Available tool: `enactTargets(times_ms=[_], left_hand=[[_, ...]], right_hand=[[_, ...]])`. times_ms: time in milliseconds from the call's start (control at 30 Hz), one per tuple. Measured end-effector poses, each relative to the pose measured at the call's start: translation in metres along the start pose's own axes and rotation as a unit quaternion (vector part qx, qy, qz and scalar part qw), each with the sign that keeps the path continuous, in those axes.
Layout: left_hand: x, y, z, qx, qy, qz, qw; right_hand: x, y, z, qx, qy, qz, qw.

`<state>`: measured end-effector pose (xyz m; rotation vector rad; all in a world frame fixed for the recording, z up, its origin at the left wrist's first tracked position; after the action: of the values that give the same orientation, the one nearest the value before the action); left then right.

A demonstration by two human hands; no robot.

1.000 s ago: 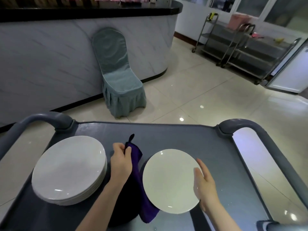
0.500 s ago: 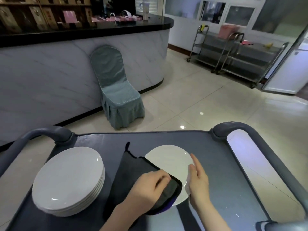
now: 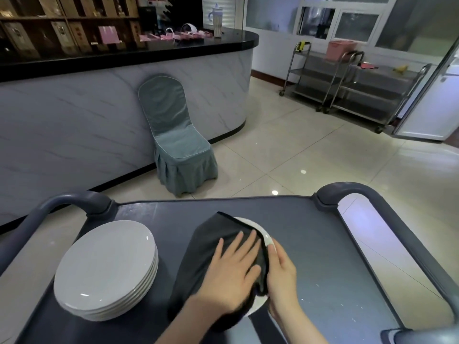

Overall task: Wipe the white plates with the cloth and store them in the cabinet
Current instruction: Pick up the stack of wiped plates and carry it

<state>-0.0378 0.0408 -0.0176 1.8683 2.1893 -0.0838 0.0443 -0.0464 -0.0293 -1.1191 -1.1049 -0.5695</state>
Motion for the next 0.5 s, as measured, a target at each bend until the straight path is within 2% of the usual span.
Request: enactTargets(times_ms=[100, 233, 367, 433, 500], left_hand=[[0.031, 0.007, -0.007, 0.017, -0.004, -0.028, 0.999], [0.050, -0.019, -0.005, 0.031, -0.012, -0.078, 0.996], [0.010, -0.044, 0.007, -0.023, -0.026, -0.007, 0.999], [-0.017, -0.039, 0.015, -0.016, -0.044, 0.029, 0.998], [-0.026, -0.024, 0.011, -0.018, -0.010, 0.044, 0.999]], right_hand=[[0.008, -0.002, -0.002, 0.012, 0.018, 0.015, 1.000], [0.042, 0.003, -0.019, -0.016, 0.046, -0.015, 0.999], [0.043, 0.005, -0.024, -0.022, 0.067, -0.016, 0.997], [0.035, 0.002, -0.017, -0.026, 0.074, -0.015, 0.997], [0.020, -0.003, -0.008, -0.008, 0.054, -0.010, 0.998]])
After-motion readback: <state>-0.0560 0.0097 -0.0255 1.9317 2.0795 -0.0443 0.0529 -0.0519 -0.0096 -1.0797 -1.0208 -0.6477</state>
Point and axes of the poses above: each hand's wrist, its own y-axis towards the middle knuckle, its own z-axis out of the palm, x = y × z, the point moved 6 cm from there along y, towards the middle knuckle, and after that the axes turned 11 degrees about z, right-handed, at the moved point
